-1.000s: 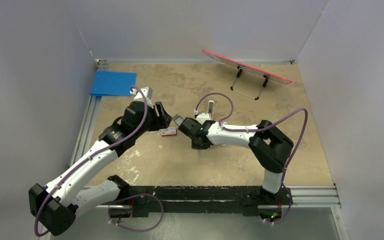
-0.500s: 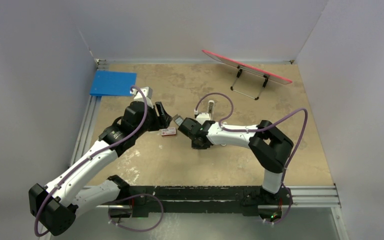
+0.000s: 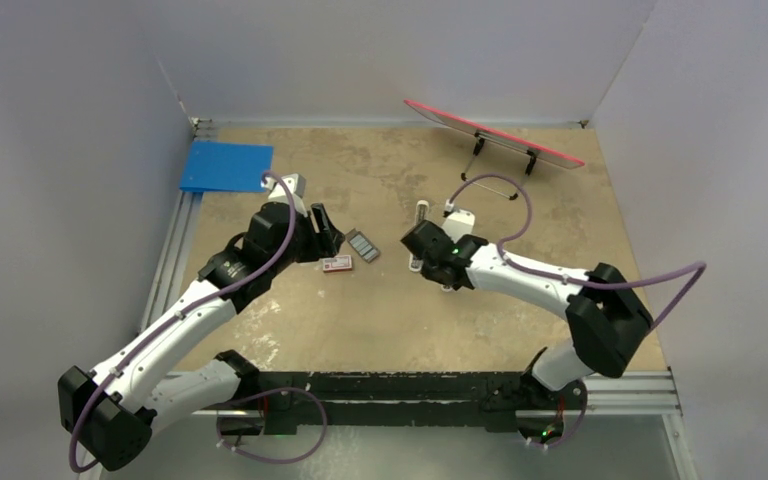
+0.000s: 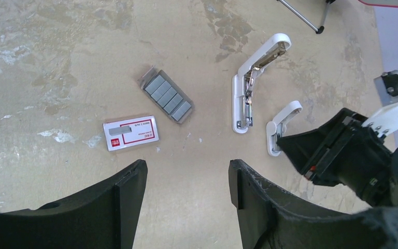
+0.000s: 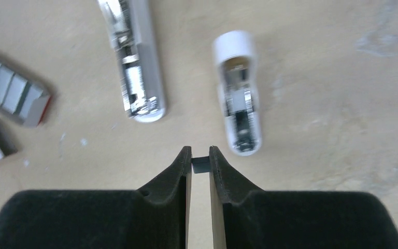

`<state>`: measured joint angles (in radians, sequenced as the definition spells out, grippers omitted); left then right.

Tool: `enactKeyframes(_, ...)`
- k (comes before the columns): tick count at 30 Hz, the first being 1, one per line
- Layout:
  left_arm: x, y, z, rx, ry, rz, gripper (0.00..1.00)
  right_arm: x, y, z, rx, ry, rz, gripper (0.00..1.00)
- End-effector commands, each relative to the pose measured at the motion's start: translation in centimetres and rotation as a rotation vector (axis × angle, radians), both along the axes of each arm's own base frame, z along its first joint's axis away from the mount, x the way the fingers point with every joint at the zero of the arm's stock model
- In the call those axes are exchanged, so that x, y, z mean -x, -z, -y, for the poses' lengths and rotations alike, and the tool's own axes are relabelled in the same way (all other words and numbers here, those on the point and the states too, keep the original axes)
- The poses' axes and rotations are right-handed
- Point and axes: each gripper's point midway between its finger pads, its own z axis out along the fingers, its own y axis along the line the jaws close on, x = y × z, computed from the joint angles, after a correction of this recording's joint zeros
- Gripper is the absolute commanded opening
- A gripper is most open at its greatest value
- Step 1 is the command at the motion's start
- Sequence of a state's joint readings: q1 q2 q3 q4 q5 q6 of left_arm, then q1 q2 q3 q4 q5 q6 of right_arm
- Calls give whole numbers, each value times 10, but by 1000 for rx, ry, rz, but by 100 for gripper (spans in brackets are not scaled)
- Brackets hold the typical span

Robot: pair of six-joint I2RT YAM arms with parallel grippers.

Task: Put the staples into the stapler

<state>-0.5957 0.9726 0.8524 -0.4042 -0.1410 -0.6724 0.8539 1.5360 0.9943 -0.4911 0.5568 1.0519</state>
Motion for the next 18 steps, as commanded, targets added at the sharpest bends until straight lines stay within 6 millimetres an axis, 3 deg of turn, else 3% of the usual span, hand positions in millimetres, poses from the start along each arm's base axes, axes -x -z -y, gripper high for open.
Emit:
enactKeyframes(1, -7, -9, 5, 41, -3, 30, 59, -5, -2, 43, 70, 92, 42, 18)
enactKeyframes(6, -8, -8, 6, 37, -2, 26, 59, -8, 6, 58, 80, 87, 48, 19)
enactKeyframes(18, -10, -5, 6, 33, -3, 20, 59, -20, 8, 45, 22, -19, 94, 19)
